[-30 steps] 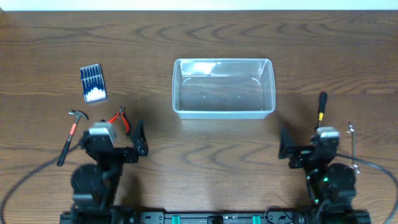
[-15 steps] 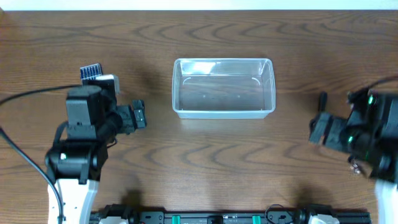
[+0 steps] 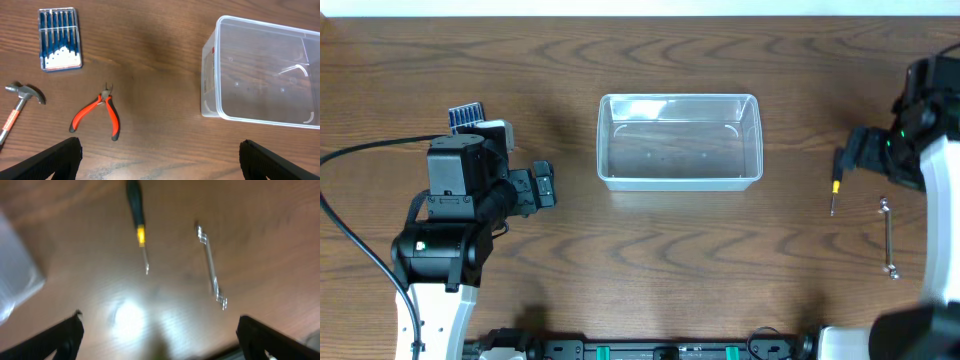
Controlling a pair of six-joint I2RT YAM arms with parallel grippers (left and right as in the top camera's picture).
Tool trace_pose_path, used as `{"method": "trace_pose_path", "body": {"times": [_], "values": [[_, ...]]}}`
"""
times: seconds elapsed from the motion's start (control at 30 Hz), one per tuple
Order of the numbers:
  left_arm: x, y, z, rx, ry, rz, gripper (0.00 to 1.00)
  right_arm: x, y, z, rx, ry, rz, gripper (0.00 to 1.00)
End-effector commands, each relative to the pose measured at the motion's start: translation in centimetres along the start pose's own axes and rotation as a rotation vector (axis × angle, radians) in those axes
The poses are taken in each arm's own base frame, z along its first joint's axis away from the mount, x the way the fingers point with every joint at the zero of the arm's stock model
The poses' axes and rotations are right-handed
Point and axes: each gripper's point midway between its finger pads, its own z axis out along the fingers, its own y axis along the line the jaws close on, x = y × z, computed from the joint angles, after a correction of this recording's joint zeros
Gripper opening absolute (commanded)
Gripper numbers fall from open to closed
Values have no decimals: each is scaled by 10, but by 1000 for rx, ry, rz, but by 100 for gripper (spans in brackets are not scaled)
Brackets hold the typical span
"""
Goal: Pack container
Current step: 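Move the right gripper over the yellow-handled screwdriver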
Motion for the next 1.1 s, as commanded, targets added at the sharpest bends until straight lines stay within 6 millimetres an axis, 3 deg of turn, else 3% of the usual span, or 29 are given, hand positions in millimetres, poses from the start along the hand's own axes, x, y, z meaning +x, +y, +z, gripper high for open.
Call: {"method": "trace_pose_path", "body": {"times": [0.0,0.17,0.5,0.7,1.07], "values": [[-7,-2,-5,5,-19,19,98,-19,-1,20,37,-6,-131,99],[-7,-2,-5,4,-19,19,98,-35,10,61,27,25,-203,99],[-9,-2,-5,2,-27,20,99,-30,37,132,-61,60,-220,99],[-9,-2,-5,2,-27,20,98,-18,57,157,-171,37,-227,99],[-9,-2,-5,2,-26,20,98,-11,49,181,-168,5,-196,99]]}}
